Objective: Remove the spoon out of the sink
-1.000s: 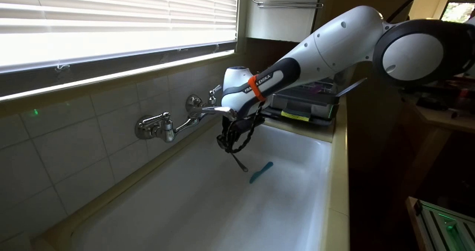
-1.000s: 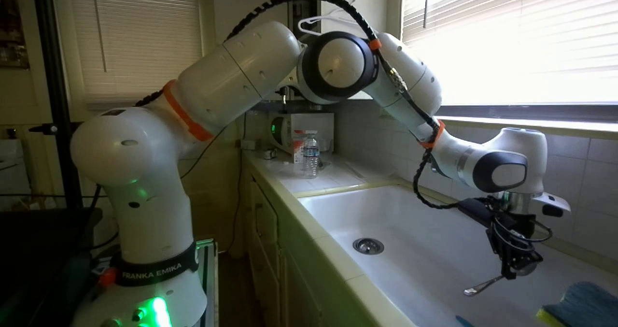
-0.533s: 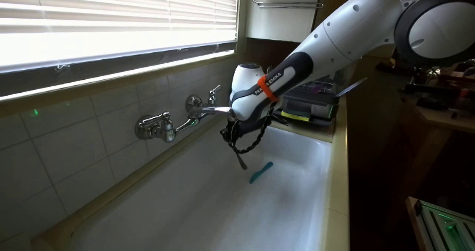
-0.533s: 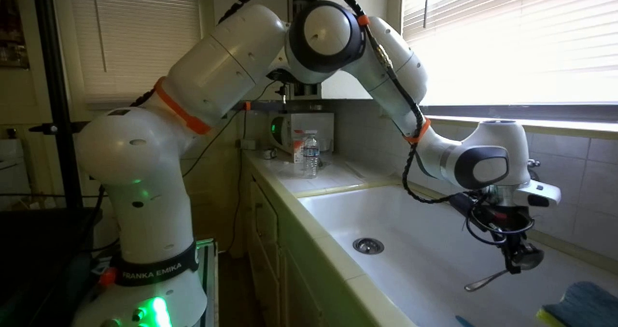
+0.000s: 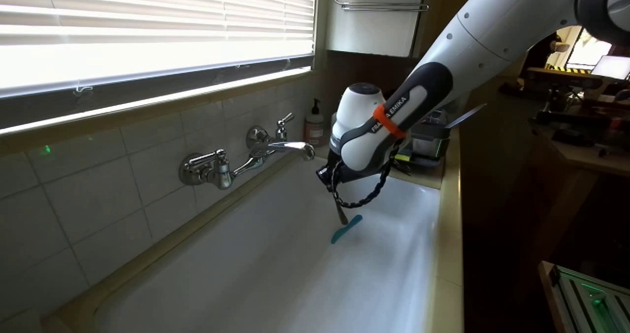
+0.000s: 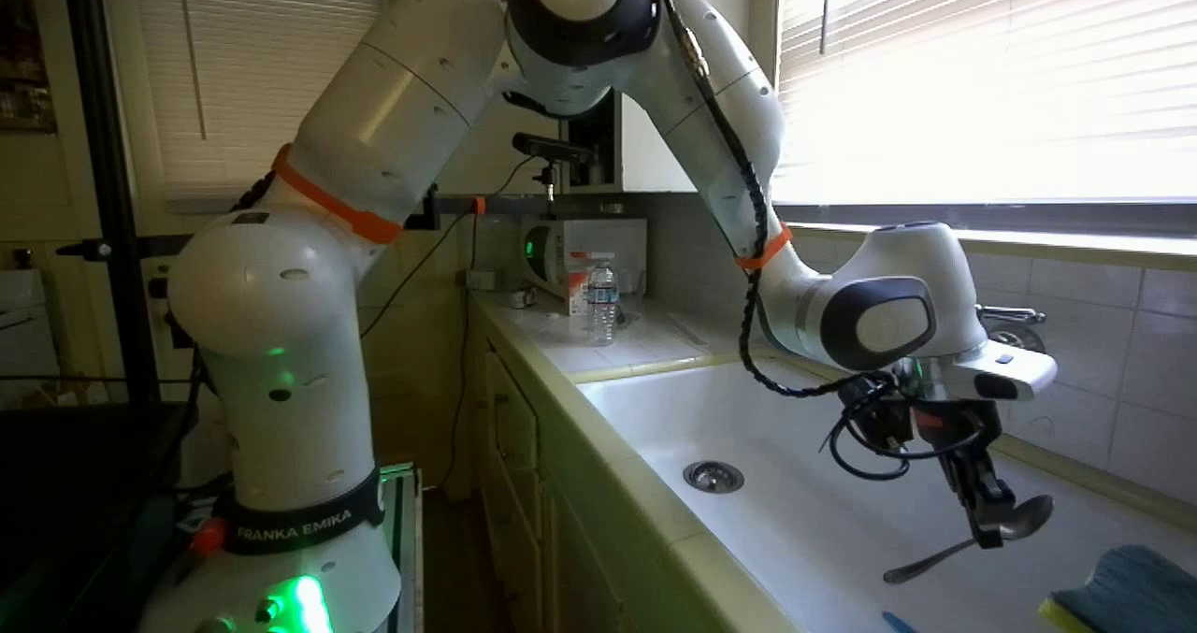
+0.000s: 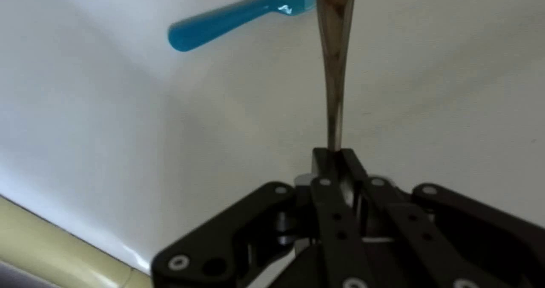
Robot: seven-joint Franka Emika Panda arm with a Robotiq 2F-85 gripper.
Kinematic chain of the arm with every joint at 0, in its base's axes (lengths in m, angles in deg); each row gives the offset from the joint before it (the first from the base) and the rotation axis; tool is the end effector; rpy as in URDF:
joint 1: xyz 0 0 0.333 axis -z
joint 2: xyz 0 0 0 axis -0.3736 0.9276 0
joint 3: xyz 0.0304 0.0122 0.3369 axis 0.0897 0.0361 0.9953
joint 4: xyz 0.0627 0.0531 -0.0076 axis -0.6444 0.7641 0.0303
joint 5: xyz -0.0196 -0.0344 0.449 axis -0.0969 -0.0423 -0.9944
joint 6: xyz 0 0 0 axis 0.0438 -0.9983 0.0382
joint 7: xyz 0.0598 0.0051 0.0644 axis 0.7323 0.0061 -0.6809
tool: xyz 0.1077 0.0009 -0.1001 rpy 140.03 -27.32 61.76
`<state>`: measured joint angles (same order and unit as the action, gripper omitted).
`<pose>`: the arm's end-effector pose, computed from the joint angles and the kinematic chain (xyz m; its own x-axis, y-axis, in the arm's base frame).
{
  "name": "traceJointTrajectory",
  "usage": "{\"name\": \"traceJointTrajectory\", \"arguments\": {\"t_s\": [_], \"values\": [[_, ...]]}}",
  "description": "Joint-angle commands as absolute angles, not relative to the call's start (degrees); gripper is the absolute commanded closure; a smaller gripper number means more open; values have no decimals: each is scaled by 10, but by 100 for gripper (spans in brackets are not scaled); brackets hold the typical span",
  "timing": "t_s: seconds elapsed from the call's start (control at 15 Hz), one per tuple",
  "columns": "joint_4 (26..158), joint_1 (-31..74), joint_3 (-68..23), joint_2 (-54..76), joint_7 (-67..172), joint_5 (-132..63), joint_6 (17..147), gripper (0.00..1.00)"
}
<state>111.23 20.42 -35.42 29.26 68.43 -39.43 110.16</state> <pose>0.6792 -0.1879 0.1407 0.7950 -0.5060 0.3346 -0.5482 -0.8354 0.0392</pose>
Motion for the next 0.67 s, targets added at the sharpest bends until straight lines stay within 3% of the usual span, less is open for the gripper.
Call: {"name": "traceJointTrajectory", "arguments": {"t_s": [0.0, 0.6], "values": [[1222, 140, -424, 230, 743, -362, 1163, 98], [1305, -54, -640, 194, 840, -333, 1218, 98]]}}
